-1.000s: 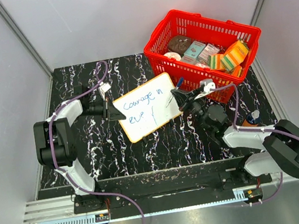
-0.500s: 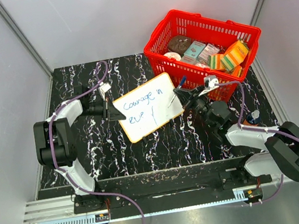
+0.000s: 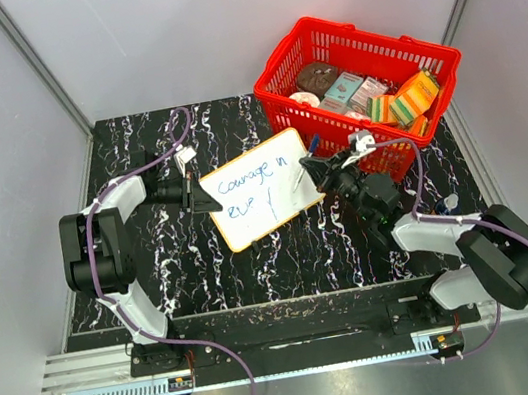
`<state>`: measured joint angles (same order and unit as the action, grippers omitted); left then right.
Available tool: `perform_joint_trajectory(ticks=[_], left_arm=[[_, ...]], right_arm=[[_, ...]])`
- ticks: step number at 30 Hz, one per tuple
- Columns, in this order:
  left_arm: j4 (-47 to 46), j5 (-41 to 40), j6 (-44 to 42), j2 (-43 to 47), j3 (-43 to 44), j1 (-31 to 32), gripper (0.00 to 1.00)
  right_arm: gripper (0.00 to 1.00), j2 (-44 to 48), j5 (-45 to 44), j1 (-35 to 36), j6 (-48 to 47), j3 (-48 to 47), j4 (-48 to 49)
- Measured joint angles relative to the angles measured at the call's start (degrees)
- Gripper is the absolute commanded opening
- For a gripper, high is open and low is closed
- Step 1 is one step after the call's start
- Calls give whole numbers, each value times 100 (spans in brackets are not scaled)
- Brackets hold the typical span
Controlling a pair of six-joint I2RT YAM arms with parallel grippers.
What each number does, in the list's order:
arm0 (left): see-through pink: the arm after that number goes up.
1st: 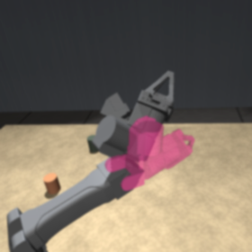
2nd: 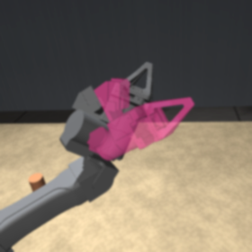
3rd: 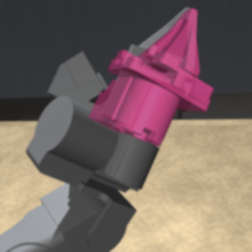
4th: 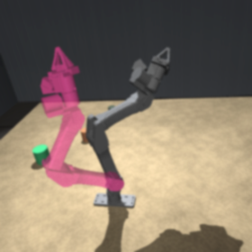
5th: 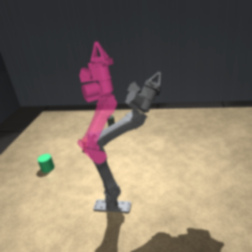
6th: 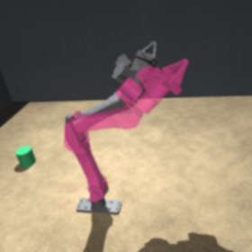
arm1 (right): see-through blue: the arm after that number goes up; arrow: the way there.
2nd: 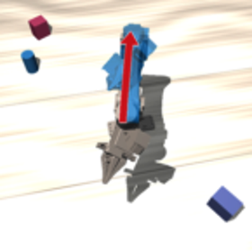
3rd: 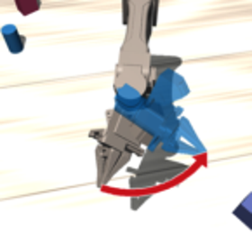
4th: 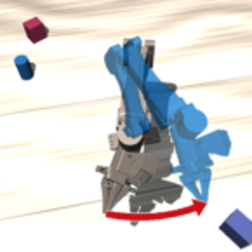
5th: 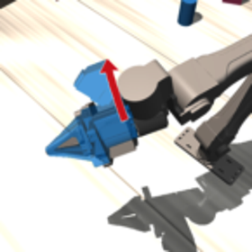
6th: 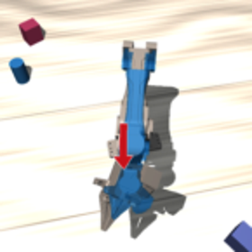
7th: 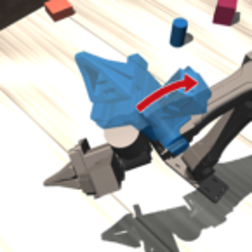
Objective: Write a sentence on the whiteboard
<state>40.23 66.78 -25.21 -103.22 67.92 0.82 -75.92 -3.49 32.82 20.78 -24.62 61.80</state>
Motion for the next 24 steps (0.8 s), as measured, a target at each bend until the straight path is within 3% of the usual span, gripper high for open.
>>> perform_joint_trajectory(ticks=[17, 24], left_arm=[[2, -9, 0, 0, 0, 11, 0], [20, -13, -4, 0, 0, 11, 0]], right_arm=[[0, -1165, 98, -9, -13, -820, 103], [0, -1545, -304, 188, -352, -800, 706]])
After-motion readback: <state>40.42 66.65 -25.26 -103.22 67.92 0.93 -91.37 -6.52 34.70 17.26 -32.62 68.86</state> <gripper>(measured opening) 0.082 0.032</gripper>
